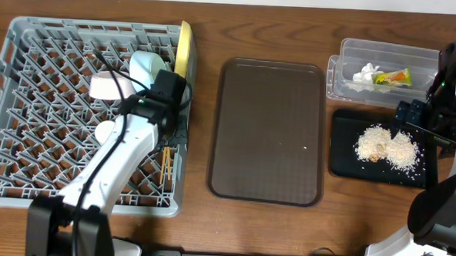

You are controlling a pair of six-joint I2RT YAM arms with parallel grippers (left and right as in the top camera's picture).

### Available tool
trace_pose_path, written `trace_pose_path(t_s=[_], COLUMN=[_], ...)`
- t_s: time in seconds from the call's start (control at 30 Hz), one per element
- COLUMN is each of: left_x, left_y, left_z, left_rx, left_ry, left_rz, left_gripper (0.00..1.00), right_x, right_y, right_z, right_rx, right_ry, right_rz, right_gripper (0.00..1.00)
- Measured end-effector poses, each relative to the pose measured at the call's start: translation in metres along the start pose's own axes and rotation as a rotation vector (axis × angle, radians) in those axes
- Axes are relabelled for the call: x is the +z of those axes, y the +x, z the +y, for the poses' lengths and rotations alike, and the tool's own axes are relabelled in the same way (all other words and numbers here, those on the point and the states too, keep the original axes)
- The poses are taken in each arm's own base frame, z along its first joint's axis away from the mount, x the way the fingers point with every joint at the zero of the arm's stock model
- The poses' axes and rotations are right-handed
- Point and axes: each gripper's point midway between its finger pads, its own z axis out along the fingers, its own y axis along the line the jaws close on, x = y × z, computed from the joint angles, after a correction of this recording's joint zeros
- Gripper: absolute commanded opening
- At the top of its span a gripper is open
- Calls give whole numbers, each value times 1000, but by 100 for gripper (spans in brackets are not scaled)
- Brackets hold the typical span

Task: Sort waste into correct bins and load items into the dishwasher
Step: 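Carry the chopstick with the left gripper to the rack's right edge, then insert the chopstick upright beside the first one and open the left gripper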

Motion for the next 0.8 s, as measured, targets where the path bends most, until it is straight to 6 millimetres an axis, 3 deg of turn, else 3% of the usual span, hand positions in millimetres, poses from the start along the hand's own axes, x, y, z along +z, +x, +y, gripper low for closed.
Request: trace_pose_path(t_s=[0.07, 0.1, 0.13, 0.27, 0.8], left_x=[7, 10, 11, 13, 3], left_y=[1, 2, 3, 4, 2], left_z=[-1, -1, -1, 0, -2], left_rx=[4, 9, 8, 5, 12], left_ry=[-5, -7, -7, -3, 18], left_rz=[20, 30, 35, 45, 19], left_gripper=[16, 30, 37, 51, 54], right_x=[0, 0, 0, 0, 0], right_y=[0, 0, 0, 0, 0], right_z=[0, 0, 0, 0, 0], right_rx=[0, 0, 0, 0, 0], right_ry=[0, 0, 0, 0, 0], right_rz=[0, 0, 0, 0, 0], right_gripper=[99, 99, 99, 99, 99])
